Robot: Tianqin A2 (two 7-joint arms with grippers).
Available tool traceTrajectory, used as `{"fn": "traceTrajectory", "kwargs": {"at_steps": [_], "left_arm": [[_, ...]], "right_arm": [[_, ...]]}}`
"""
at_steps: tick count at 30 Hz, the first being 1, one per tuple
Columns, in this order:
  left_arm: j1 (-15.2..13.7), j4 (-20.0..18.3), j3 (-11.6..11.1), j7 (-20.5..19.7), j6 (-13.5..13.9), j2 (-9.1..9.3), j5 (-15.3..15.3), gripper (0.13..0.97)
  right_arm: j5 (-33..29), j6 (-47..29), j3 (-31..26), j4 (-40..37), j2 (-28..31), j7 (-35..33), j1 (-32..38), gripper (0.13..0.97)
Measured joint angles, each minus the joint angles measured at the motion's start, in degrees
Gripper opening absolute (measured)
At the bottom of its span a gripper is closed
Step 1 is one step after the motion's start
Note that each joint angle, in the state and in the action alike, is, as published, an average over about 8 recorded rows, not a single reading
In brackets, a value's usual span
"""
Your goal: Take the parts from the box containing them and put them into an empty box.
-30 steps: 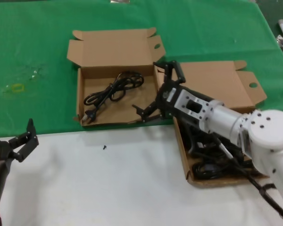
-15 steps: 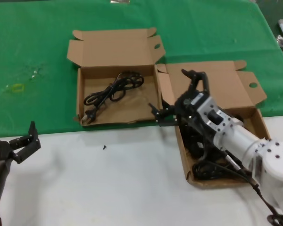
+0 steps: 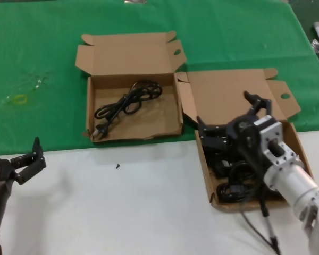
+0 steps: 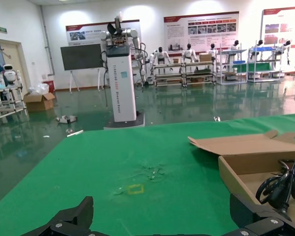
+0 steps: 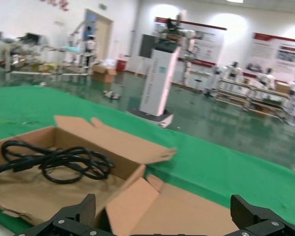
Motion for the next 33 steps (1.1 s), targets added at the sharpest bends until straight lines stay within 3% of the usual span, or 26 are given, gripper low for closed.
{"fn": "traceTrajectory", "kwargs": {"at_steps": [13, 33], "left_arm": [[0.0, 0.0, 0.0, 0.0, 0.0, 0.0, 0.0, 0.966], [0.0, 0.0, 0.0, 0.0, 0.0, 0.0, 0.0, 0.966]], "right_arm": [[2.61, 7.47, 3.77, 7.82, 0.56, 7.1, -9.13, 0.966], [2.78, 7.96, 4.01, 8.32, 0.6, 7.56, -9.73, 0.966]]}}
